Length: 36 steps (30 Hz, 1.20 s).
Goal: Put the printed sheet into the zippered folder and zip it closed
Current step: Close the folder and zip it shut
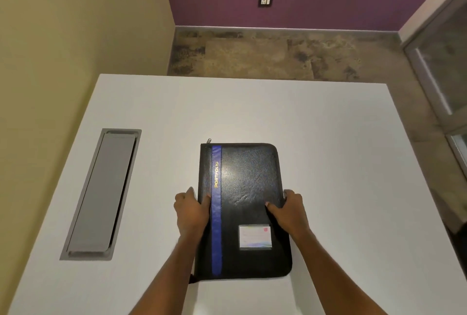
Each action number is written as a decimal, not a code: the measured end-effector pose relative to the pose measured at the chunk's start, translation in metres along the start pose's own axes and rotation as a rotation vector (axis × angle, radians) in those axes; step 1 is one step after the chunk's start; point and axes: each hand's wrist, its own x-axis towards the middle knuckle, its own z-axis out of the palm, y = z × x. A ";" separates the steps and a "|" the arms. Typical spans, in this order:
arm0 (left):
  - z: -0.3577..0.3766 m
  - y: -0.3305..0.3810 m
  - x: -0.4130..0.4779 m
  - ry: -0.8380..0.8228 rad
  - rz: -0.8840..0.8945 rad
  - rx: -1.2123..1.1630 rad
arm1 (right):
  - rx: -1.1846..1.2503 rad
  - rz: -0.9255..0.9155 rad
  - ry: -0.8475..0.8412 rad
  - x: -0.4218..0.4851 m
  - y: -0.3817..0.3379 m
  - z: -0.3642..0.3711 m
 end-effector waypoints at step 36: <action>-0.058 0.036 0.155 0.061 -0.044 -0.331 | 0.038 -0.095 0.010 0.091 -0.128 0.049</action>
